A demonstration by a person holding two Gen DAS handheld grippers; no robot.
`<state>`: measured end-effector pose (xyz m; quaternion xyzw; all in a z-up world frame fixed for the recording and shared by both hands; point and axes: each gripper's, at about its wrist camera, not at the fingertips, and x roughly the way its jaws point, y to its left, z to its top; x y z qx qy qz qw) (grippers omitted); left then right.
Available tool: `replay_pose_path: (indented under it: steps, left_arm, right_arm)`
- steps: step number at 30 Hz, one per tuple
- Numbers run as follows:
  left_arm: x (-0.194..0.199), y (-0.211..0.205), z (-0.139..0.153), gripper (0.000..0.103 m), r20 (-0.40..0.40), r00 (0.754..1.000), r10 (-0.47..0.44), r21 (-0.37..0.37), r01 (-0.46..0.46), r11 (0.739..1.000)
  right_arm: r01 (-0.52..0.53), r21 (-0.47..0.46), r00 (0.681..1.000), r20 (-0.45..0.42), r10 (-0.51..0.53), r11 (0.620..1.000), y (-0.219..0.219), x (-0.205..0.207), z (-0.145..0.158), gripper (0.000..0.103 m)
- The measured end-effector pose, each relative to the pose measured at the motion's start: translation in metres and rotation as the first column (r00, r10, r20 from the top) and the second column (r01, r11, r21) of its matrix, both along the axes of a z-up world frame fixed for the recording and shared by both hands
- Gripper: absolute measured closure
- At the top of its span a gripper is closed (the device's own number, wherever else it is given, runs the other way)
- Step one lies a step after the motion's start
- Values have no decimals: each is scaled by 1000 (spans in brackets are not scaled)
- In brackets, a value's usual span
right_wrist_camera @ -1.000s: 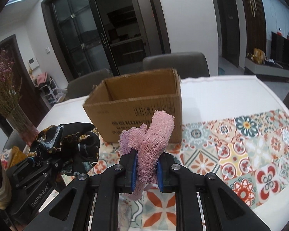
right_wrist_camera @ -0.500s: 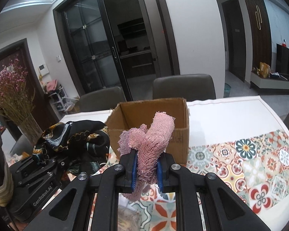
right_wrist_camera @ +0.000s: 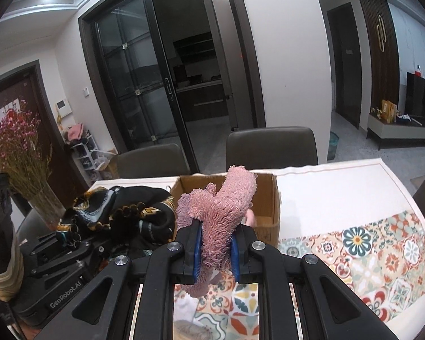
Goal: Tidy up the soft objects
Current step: 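Lift the scarf and mauve towel and carry them over the box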
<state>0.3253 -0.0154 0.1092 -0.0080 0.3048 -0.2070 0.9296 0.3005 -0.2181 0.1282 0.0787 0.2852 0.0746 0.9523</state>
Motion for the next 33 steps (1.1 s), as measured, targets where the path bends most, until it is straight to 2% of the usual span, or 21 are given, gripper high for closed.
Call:
replay_pose_path:
  steps: [10,18,24,33]
  left_arm:
    - [44,-1,41,84,-86,995,-49,14,50,999]
    - [72,-9,51,84,-149,987,-62,-4,62,998]
    - [93,-14,54,84,-167,984,-55,0,56,998]
    - [120,-19,40,84,-186,982,-22,-14,20,1000]
  right_arm:
    - [-8,-3,1000,-28,8,1000,4,35,40,86]
    - [-13,24,998,-62,15,1000,-8,70,57,86]
    - [-10,36,996,-90,13,999,-15,92,56,86]
    - [-13,59,991,-131,20,998,-17,127,39,86]
